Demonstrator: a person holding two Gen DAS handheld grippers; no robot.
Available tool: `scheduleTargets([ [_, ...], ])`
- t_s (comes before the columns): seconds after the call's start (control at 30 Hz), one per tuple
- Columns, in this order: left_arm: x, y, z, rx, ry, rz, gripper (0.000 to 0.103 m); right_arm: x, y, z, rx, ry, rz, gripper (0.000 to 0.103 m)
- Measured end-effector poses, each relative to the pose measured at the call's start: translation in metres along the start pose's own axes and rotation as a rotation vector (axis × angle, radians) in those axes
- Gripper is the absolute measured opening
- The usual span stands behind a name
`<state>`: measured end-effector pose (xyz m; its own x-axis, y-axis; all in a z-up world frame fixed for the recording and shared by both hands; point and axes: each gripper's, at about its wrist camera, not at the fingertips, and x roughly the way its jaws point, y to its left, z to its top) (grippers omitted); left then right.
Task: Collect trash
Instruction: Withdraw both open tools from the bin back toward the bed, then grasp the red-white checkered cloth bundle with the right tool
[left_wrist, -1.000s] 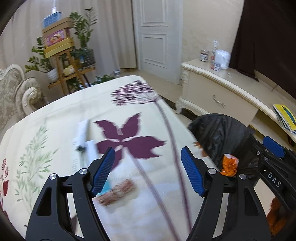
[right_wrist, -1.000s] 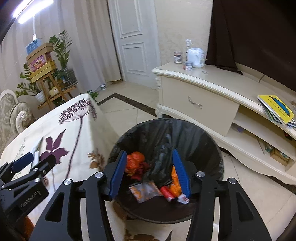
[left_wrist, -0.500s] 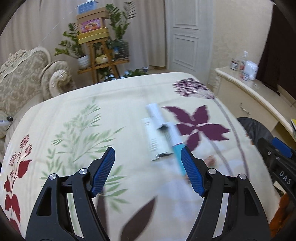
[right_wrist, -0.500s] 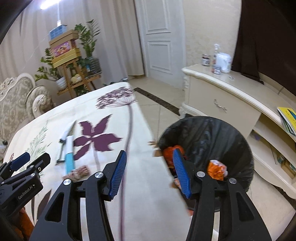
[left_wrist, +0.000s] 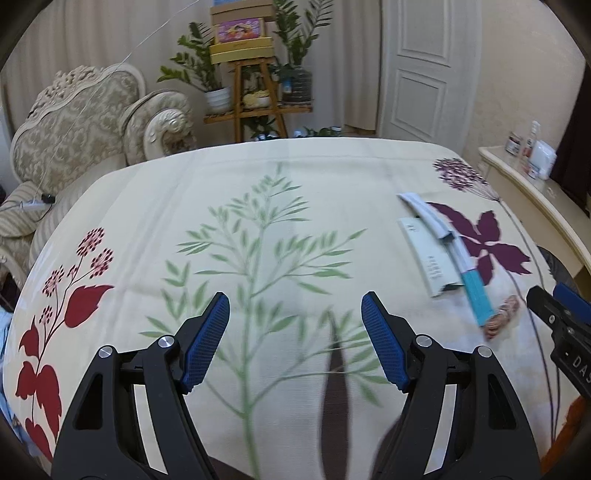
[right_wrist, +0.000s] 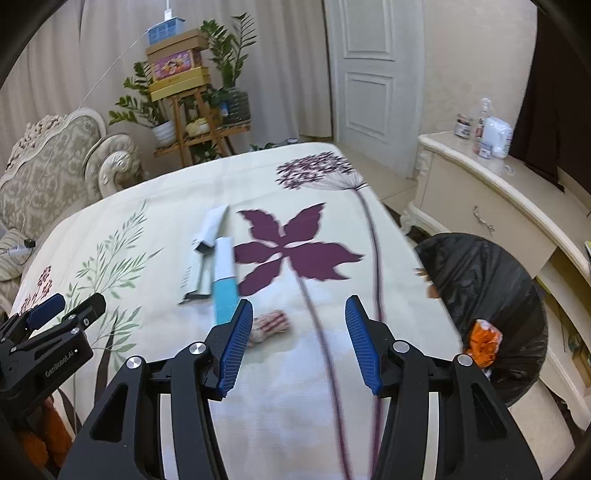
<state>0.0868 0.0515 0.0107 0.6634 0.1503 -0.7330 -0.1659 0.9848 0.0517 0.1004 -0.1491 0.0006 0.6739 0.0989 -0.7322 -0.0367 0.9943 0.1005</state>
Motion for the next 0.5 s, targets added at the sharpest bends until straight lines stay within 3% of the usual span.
scheduleTargets([
  [0.27,0.006,0.015,-0.002,-0.033,0.015,0.001,0.072,0.016,0.025,-0.005,-0.034,0.055,-0.014,0.052],
  [0.5,0.008,0.016,-0.004,-0.038,0.022,-0.013,0.072,0.013,0.019,-0.009,-0.054,0.073,-0.041,0.053],
])
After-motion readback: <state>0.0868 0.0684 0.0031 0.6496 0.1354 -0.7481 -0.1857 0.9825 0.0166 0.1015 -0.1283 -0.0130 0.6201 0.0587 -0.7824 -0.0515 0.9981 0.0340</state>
